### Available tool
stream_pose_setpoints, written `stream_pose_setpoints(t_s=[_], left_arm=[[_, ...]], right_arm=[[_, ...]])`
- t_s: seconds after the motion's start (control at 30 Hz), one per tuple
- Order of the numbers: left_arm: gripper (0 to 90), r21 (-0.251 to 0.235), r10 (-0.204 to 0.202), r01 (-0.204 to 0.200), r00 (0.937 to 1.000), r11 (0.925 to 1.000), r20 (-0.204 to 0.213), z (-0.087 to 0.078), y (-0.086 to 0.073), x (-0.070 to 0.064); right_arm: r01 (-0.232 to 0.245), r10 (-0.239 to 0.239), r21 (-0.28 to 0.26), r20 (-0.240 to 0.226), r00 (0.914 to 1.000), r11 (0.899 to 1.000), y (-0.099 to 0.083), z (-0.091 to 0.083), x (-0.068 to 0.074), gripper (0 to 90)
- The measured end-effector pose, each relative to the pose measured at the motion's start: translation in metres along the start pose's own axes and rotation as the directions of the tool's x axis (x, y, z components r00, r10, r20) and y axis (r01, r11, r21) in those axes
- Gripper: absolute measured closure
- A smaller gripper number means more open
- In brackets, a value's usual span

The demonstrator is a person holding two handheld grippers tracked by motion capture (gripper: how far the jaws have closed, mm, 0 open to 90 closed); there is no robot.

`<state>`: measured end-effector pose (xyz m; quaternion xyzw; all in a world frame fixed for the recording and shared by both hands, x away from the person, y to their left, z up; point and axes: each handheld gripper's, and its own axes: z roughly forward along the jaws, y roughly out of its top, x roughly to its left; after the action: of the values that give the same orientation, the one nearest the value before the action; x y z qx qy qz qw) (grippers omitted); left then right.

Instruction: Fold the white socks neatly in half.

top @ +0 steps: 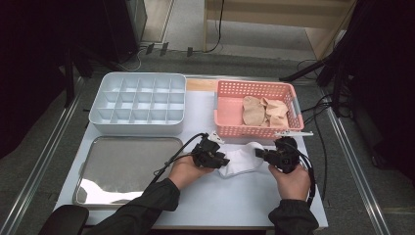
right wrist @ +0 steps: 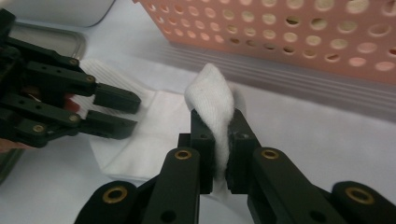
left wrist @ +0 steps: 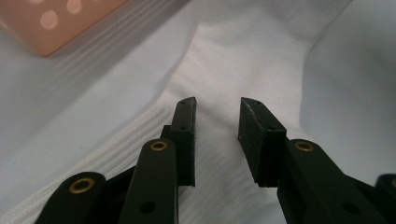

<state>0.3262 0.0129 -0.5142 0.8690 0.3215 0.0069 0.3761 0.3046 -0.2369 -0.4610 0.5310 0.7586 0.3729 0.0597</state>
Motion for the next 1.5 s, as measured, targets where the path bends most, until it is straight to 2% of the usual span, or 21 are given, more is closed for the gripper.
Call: stream_pose_setpoints(t_s=[0.6,0.8,0.93,1.07,1.33,1.5], left_arm=[[69.6,-0.006,0.032,-0.032,0.9995,0.9995,-0.006,0.005,0.0,-0.004],[69.8,-0.009,0.022,-0.022,0.9997,0.9997,-0.007,0.005,0.002,-0.004],[70.4,-0.028,0.003,-0.004,0.9999,0.9996,-0.014,0.007,0.006,-0.001],[72.2,-0.026,0.009,-0.01,0.9998,0.9996,-0.019,0.011,0.006,0.003],[72.5,-0.024,0.03,-0.031,0.9993,0.9992,-0.023,0.011,0.005,0.003],[72.8,-0.028,0.038,-0.039,0.9991,0.9989,-0.021,0.012,0.005,0.004]], right_arm=[[0.058,-0.058,-0.009,-0.043,0.9974,0.998,0.014,0.006,0.038,85.6],[0.072,-0.074,-0.025,-0.056,0.9957,0.997,0.018,0.003,0.048,85.6],[0.08,-0.081,-0.019,-0.053,0.9953,0.997,0.018,0.006,0.049,85.6],[0.077,-0.078,-0.03,-0.051,0.9956,0.997,0.018,0.003,0.049,85.6],[0.072,-0.076,-0.08,-0.048,0.996,0.994,0.021,-0.016,0.05,85.6],[0.079,-0.083,-0.084,-0.047,0.9955,0.993,0.023,-0.023,0.055,85.8]])
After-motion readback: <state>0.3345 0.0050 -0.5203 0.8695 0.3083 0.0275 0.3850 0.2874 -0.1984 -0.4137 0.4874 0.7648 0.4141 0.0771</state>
